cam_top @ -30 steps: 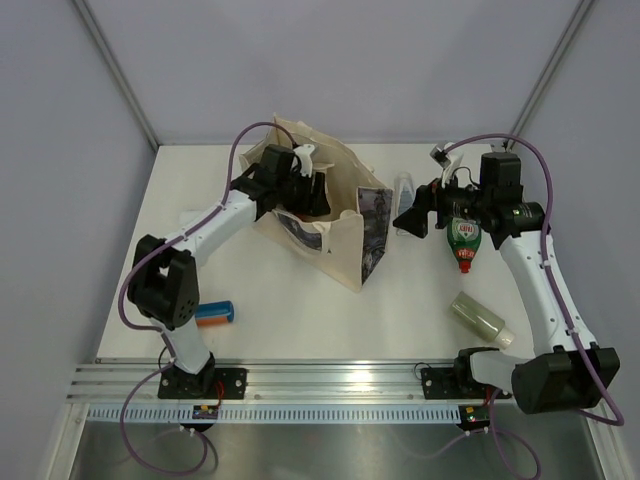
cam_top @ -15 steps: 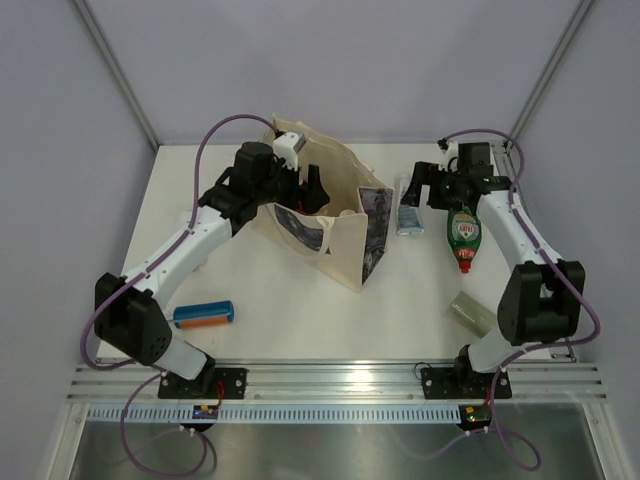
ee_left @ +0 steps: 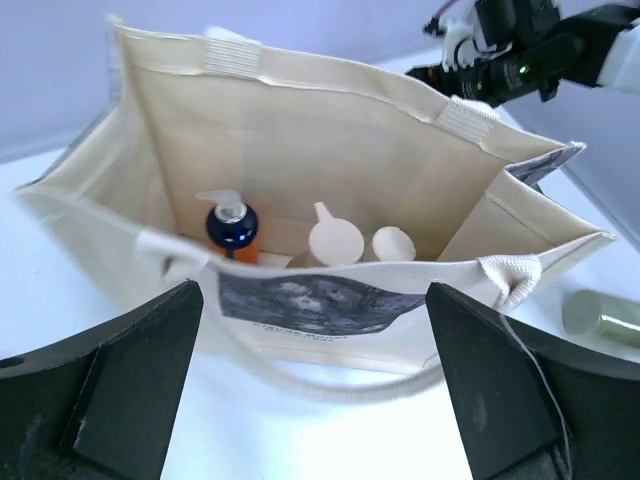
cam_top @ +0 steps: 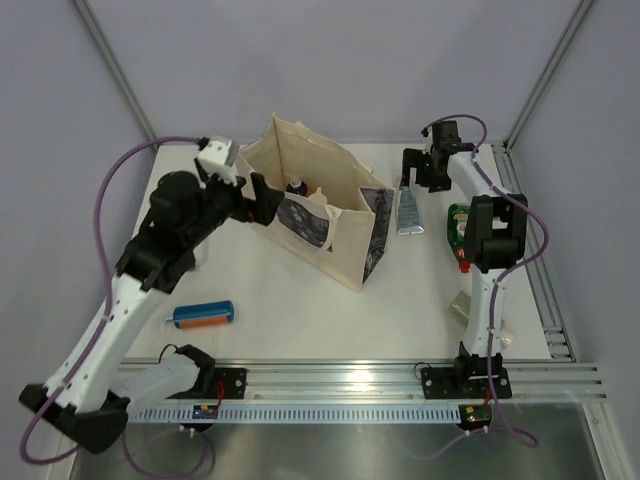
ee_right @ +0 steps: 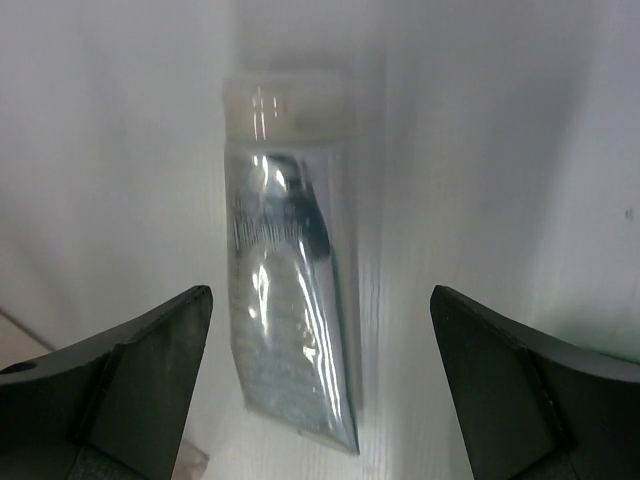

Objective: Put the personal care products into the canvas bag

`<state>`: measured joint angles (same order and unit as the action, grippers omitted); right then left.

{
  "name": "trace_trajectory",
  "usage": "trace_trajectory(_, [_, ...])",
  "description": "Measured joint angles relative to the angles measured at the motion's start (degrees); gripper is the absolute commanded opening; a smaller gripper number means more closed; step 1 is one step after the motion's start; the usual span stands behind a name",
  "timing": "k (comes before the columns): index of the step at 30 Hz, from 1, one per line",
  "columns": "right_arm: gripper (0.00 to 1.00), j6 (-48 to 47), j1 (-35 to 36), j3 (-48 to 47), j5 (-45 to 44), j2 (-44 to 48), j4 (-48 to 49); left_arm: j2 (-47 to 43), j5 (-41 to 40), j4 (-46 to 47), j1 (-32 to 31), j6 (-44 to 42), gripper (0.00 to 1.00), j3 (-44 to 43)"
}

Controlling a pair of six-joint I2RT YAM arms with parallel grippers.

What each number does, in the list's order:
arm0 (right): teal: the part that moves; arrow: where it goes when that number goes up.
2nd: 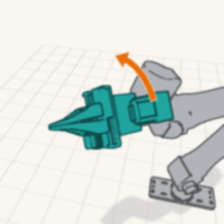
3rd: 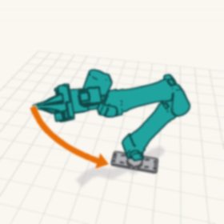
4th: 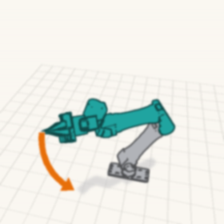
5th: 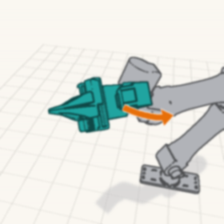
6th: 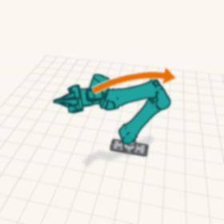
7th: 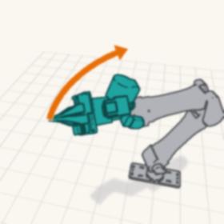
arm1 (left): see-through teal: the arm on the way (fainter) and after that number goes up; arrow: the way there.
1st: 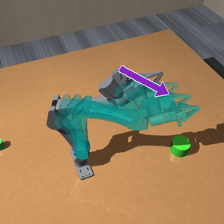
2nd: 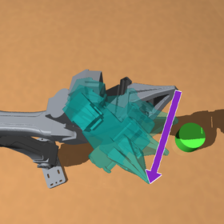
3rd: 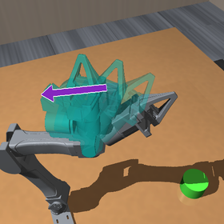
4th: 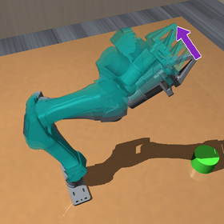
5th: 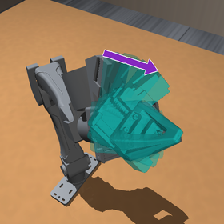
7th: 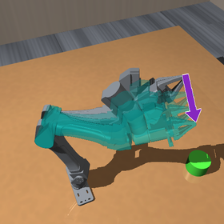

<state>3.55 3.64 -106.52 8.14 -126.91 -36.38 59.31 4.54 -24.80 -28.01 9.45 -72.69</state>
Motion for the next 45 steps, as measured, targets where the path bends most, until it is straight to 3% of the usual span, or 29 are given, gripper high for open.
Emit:
trace_trajectory(9, [0.99, -1.7, 0.35, -20.7, 3.39, -13.68, -8.59, -28.98, -14.84, -6.88, 0.0, 8.85, 0.99, 18.4])
trace_trajectory(13, [1.0, -3.54, 1.42, -22.71, 2.27, -15.63, -11.96, -39.43, -19.69, -11.93, 0.0, 15.34, 0.99, 25.31])
trace_trajectory(22, [1.0, -7.96, 6.67, -25.03, -5.62, -18.18, -17.07, -47.12, -23.06, -18.08, 0.0, 26.75, 0.99, 32.04])
trace_trajectory(26, [0.86, -9.88, 8.2, -27.78, -7.23, -20.04, -18.67, -47.12, -23.28, -18.91, 0.0, 28.33, 0.99, 32.04])
trace_trajectory(28, [0.71, -10.54, 8.35, -29.75, -7.41, -21.07, -19.5, -47.12, -23.28, -18.93, 0.0, 28.74, 0.99, 32.04])
trace_trajectory(30, [0.69, -10.84, 8.33, -30.18, -7.54, -21.27, -19.65, -47.12, -23.26, -19.06, 0.0, 29.22, 0.99, 32.04])
trace_trajectory(33, [0.56, -10.97, 8.31, -30.18, -7.45, -21.27, -20.04, -47.12, -23.23, -19.34, 0.0, 30.05, 0.99, 32.06])
trace_trajectory(34, [0.41, -11.13, 8.31, -30.18, -7.5, -21.27, -20.09, -47.12, -23.23, -19.34, 0.0, 30.34, 0.99, 32.06])
trace_trajectory(37, [0.17, -11.43, 8.31, -30.51, -7.65, -21.22, -20.31, -47.12, -23.23, -19.32, 0.0, 31.19, 0.99, 32.13])
trace_trajectory(40, [0.08, -11.39, 7.98, -30.4, -7.45, -20.79, -19.87, -47.15, -23.19, -19.34, 0.0, 31.67, 0.99, 32.74])
trace_trajectory(45, [0.06, -10.69, 6.36, -24.55, -3.32, -17.35, -16.72, -47.15, -23.15, -19.67, 0.0, 32.83, 0.99, 34.51])
